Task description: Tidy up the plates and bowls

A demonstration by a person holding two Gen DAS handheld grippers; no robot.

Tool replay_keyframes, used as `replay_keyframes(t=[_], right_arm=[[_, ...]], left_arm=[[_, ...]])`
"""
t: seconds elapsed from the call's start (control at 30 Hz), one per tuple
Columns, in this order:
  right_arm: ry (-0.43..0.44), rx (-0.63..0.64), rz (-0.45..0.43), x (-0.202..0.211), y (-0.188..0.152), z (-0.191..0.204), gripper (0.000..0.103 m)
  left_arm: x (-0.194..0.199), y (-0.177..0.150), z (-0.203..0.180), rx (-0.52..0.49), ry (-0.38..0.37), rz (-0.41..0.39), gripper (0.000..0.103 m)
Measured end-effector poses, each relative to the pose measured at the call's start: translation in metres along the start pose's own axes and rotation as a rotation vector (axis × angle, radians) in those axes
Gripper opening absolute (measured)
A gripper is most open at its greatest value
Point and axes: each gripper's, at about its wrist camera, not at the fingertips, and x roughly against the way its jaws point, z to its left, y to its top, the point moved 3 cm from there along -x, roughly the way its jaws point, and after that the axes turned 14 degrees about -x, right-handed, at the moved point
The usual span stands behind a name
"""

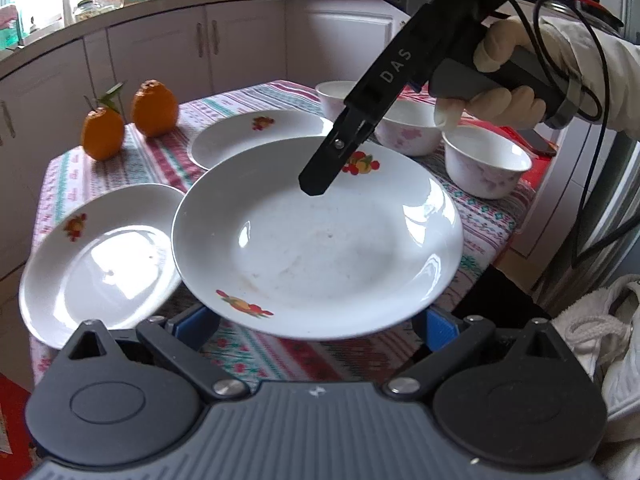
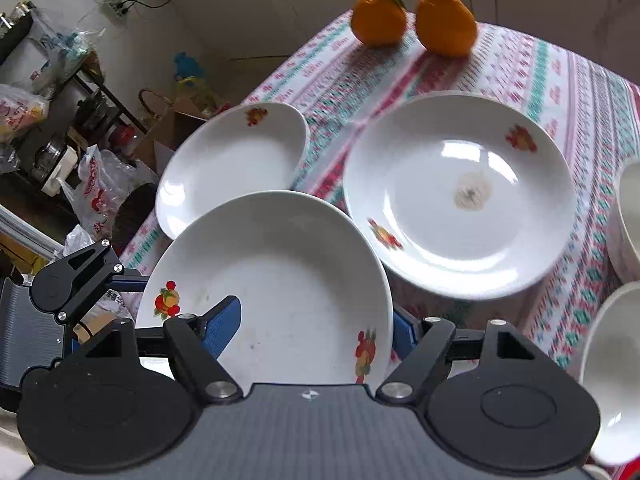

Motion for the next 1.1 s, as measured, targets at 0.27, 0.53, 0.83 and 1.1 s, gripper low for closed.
replay_keyframes(t=[0.27, 0.53, 0.83, 1.1], right_arm=[[0.025, 0.063, 0.000, -0.017, 0.031, 0.032, 0.081], [0.052, 0.123, 0.026, -0.044, 0.062, 0.065, 0.081], [0.057, 0.168, 0.065, -0.077, 0.083, 0.090, 0.081], [0.053, 0.164, 0.077, -0.090, 0.090, 0.092, 0.081]], left_arm=[[0.018, -0.008, 0.033, 0.012, 0.060, 0.008, 0.101], [0.029, -0.024, 0.066, 0.052, 0.112, 0.025, 0.101], [0.033, -0.041, 0.092, 0.092, 0.145, 0.043, 0.101], [0.028, -0.046, 0.103, 0.110, 0.141, 0.055, 0.101]])
